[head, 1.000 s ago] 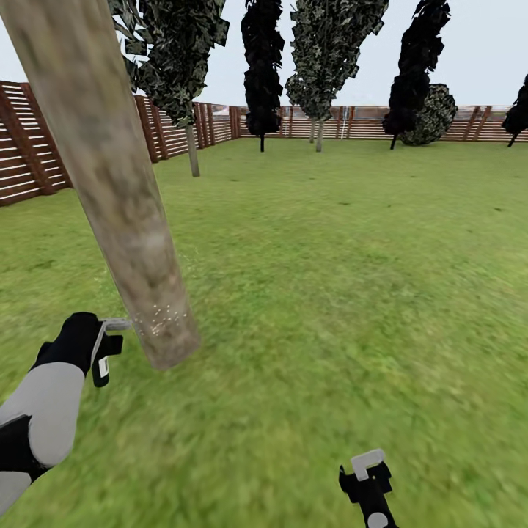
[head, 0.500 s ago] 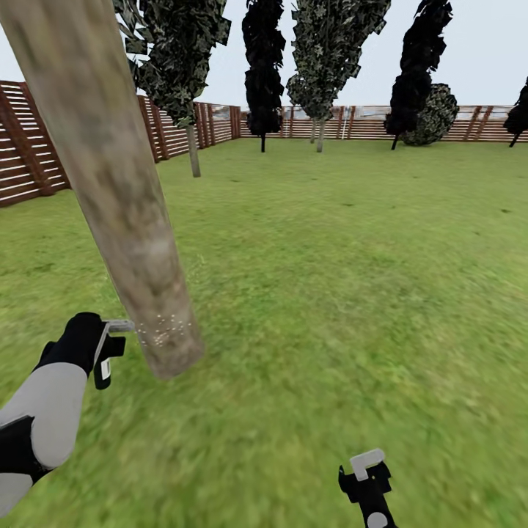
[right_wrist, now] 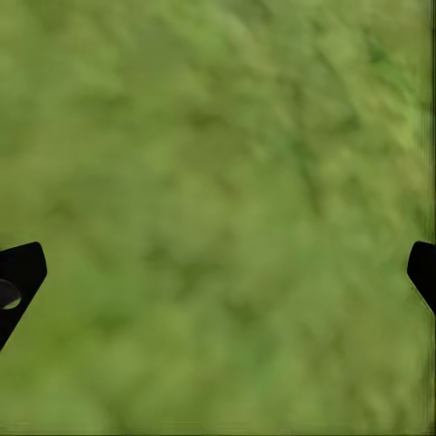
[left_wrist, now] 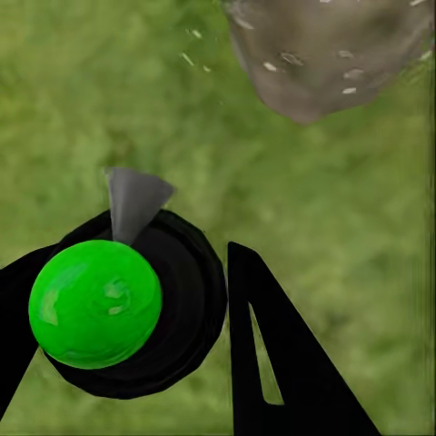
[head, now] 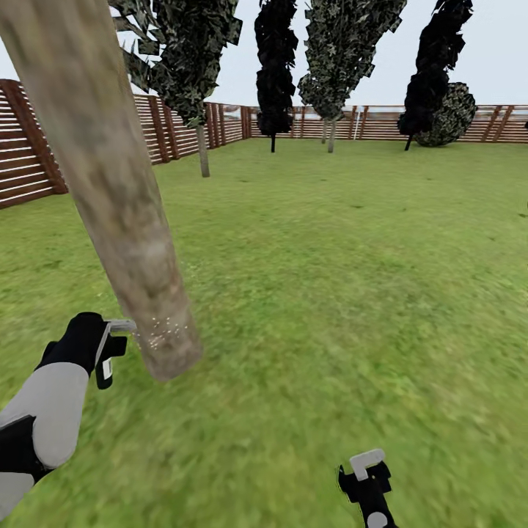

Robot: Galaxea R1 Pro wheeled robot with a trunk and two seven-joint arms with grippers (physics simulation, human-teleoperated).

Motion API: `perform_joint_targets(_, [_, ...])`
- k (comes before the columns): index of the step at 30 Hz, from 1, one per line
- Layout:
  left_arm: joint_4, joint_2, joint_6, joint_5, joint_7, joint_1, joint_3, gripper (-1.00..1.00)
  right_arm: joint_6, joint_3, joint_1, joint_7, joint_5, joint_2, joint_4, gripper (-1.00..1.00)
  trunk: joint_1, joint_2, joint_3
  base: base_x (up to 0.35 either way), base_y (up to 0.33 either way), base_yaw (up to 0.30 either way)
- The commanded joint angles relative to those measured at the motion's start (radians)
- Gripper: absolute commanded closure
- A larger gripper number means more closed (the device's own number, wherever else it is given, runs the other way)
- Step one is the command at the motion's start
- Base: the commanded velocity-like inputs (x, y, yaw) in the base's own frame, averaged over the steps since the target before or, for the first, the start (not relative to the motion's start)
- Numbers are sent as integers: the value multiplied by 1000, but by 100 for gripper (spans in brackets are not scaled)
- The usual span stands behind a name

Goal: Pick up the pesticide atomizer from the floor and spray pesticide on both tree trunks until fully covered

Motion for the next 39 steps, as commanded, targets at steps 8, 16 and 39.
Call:
perform_joint_targets(8, [-1, -1, 3, -11, -9, -3, 5, 100, 0, 8, 0, -7, 0, 0, 1, -100, 0, 0, -1, 1, -277, 0])
perform_joint_targets(16, [-1, -1, 3, -10, -9, -4, 5, 100, 0, 8, 0, -7, 0, 0, 2, -100, 0, 0, -1, 0, -277, 0])
perform_joint_targets(39, [-3, 3, 3, -8, -9, -6, 5, 100, -2, 9, 0, -7, 0, 2, 2, -100, 0, 0, -1, 0, -277, 77])
